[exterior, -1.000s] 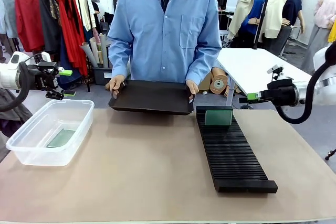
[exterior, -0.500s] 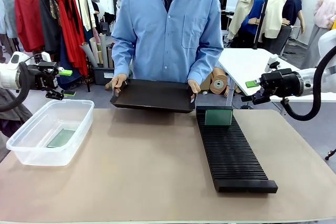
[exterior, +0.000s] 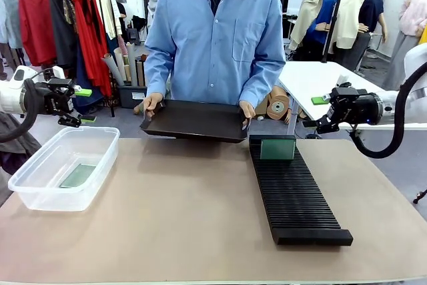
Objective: Sort PCBs into racks and boxes based on the side picked up.
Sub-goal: If the short side of the Blank PCB is picked up, insert it into the PCB Rack ; if the long side is picked up, place it in the Organizing box.
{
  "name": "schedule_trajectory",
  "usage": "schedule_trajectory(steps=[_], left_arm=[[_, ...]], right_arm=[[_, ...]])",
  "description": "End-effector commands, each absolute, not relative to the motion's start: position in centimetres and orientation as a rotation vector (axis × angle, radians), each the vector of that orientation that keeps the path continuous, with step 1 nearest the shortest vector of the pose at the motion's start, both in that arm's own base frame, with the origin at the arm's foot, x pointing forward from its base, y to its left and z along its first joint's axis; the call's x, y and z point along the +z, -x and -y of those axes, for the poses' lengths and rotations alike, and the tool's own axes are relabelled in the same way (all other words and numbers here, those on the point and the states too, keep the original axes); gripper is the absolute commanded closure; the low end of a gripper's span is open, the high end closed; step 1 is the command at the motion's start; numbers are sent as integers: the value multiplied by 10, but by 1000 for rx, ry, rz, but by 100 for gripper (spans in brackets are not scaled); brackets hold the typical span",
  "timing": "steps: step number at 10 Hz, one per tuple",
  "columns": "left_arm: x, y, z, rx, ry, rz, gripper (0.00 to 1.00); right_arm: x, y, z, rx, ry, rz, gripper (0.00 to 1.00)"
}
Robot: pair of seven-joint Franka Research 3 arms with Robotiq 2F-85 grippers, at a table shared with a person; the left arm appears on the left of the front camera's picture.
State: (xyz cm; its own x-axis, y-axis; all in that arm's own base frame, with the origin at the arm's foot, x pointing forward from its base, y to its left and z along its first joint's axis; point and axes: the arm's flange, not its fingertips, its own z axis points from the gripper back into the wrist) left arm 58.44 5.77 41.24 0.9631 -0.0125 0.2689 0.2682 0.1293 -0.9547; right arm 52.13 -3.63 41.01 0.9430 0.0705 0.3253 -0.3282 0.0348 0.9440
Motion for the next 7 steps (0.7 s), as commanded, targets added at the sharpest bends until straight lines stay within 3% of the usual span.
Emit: schedule_trajectory(steps=[1,7], left_arm=[[415,-584,-59,-209,1434,219,0],[415,-584,-59,-209,1434,219,0]], right_arm=[[418,-519,38,323,-1468,219,0],[418,-519,38,323,-1468,219,0]])
